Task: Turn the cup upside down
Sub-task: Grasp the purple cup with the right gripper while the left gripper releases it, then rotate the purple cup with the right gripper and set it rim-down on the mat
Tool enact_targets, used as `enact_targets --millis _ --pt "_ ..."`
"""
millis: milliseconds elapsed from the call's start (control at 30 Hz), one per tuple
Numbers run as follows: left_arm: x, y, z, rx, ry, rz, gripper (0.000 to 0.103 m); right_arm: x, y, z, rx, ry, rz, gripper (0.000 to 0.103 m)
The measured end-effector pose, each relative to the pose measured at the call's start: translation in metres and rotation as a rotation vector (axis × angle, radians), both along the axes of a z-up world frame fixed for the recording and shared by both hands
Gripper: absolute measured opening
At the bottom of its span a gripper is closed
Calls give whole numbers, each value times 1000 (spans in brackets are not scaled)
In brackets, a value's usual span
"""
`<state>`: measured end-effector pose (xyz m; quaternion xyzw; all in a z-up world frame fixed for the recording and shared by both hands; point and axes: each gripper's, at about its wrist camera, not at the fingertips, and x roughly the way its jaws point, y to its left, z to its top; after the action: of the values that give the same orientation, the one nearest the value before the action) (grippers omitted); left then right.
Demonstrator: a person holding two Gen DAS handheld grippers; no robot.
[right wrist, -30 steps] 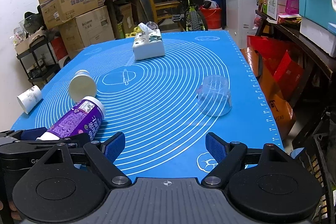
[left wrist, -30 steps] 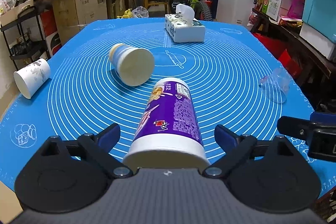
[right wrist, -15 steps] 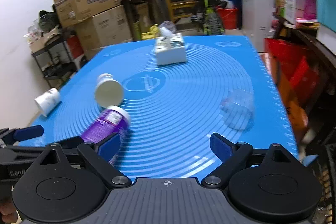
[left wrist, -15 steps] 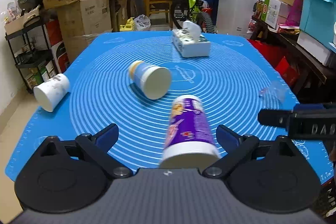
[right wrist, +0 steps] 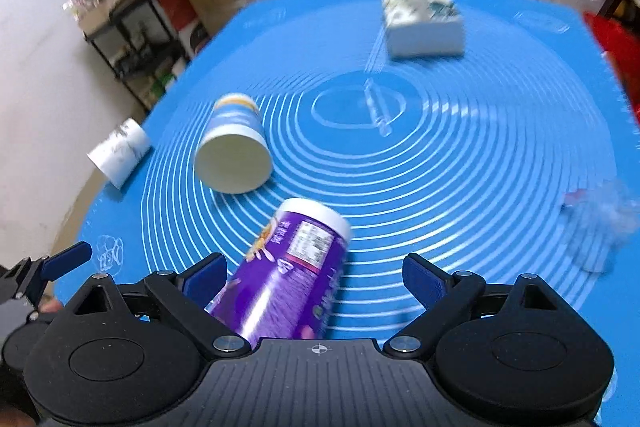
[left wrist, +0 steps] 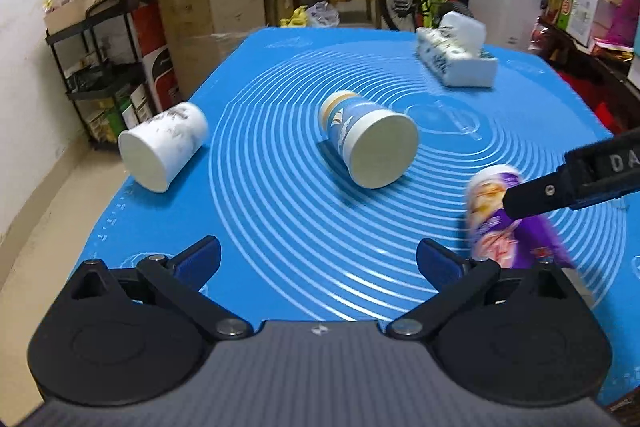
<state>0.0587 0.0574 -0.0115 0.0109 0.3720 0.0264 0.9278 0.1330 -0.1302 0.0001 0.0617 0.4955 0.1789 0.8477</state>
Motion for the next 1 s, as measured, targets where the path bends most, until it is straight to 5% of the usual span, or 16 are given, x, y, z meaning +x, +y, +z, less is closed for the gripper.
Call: enact_targets --millis 167,267,433,667,800,1000 --pt "1 10 -8 -3 19 2 103 22 21 -26 -21 130 28 92" --pt "1 10 -10 -7 24 -2 103 27 24 -34 34 175 47 77" --pt "1 9 -8 -23 21 -4 103 15 21 -23 41 117 64 75" --pt "2 2 -5 -48 2 -4 103 -15 -1 13 -85 -323 -50 71" --pt "2 -3 -4 -66 -8 3 103 -38 -4 3 -236 -663 -79 69" --pt "3 -11 -5 -65 -8 -7 103 -49 -9 -22 -283 -748 -59 69"
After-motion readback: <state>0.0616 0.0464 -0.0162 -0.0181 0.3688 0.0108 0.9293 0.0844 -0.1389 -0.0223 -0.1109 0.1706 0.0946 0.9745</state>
